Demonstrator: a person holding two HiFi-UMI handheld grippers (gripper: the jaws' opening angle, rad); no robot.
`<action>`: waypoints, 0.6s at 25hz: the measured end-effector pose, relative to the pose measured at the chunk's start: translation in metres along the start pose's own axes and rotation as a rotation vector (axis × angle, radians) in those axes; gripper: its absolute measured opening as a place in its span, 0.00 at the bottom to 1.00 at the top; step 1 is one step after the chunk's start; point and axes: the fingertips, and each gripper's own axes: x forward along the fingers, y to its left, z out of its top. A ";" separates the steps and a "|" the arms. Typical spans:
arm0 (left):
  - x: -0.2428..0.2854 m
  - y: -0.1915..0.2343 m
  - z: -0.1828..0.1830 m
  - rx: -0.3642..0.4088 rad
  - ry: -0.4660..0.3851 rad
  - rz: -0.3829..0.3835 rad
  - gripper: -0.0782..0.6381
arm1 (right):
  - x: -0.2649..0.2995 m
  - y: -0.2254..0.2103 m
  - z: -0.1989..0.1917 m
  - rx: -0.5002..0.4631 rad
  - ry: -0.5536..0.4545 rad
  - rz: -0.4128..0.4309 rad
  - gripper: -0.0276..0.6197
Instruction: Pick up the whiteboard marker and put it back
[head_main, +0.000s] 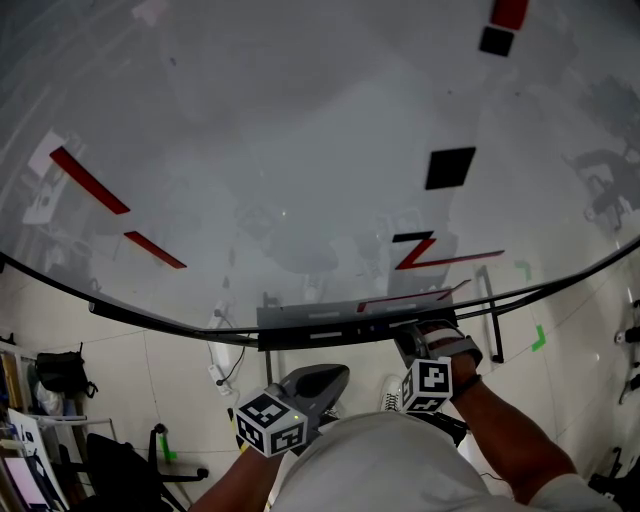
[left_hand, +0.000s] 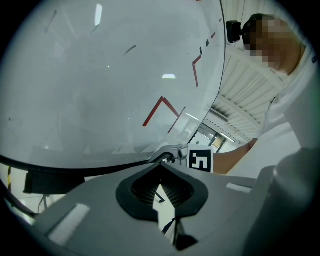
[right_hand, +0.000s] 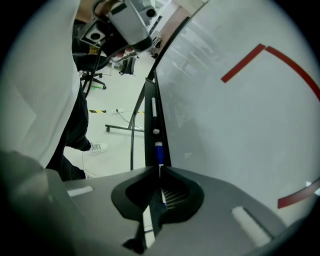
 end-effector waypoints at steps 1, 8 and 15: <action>0.000 -0.001 0.000 0.003 0.000 -0.001 0.13 | -0.002 0.000 0.001 0.019 -0.011 0.004 0.05; 0.001 -0.003 -0.001 0.021 0.002 0.002 0.13 | -0.019 0.001 0.009 0.143 -0.094 0.017 0.05; 0.005 -0.009 0.001 0.056 0.017 -0.013 0.13 | -0.040 0.001 0.021 0.206 -0.158 0.021 0.05</action>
